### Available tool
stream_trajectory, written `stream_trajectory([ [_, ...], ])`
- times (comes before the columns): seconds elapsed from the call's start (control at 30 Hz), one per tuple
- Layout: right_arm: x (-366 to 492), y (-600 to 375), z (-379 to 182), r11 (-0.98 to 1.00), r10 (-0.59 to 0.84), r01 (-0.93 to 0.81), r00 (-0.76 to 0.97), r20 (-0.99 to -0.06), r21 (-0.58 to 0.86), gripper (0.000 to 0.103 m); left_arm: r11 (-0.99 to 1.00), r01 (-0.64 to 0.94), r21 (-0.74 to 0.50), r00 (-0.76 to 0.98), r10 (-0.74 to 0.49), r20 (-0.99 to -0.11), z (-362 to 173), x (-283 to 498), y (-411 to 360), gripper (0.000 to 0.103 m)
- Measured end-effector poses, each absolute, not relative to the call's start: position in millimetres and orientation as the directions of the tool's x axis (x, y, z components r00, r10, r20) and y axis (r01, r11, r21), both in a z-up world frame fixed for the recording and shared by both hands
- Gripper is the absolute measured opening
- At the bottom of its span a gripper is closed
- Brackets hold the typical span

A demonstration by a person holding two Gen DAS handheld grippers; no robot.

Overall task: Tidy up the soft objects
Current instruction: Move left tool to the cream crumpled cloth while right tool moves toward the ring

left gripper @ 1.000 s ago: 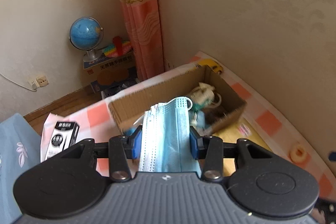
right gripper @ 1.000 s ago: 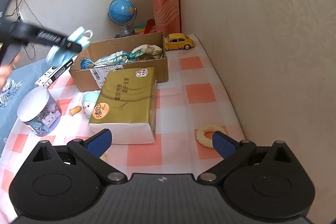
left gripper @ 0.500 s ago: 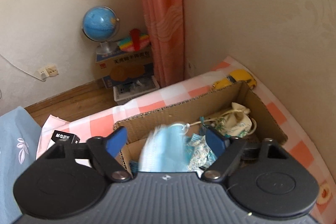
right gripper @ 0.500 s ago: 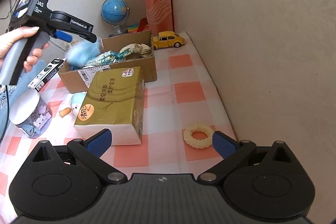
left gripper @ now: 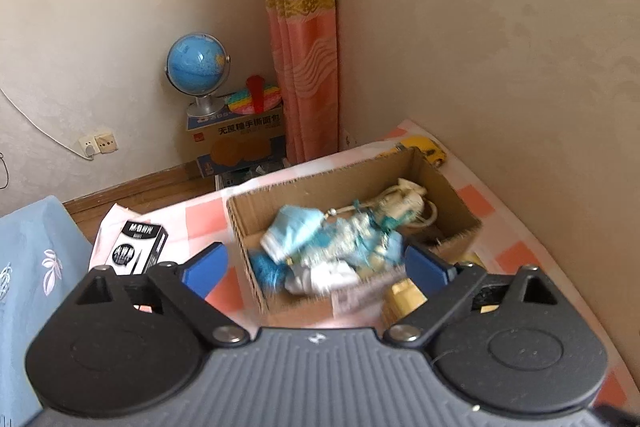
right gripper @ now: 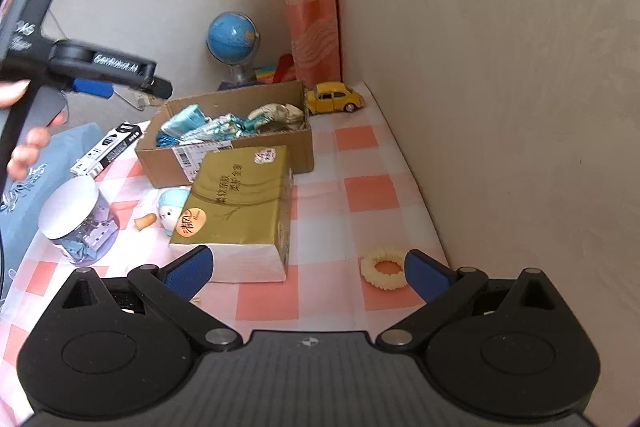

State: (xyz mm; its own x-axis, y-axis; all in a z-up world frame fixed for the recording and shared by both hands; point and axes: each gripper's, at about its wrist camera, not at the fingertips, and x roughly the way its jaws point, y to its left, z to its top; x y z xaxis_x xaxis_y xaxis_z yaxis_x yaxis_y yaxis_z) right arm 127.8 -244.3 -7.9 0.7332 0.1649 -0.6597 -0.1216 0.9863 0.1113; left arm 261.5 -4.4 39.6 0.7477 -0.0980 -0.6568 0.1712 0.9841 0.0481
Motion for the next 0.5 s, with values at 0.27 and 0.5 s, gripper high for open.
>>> stream_trajectory([
  [0.27,110.9,-243.8,-17.2,0.984,0.169,-0.166,0.736,-0.656,0.068,0.103,0.984,0.165,0.060,0.750,-0.086,-0.656,24.1,184.7,-9.0,0.096],
  [0.5,101.5,-252.7,-42.1,0.988,0.148,-0.140,0.707,-0.692,0.068,0.103,0.986,0.167,0.025,0.735,-0.108,-0.669,-5.6,137.2,-14.4,0.096],
])
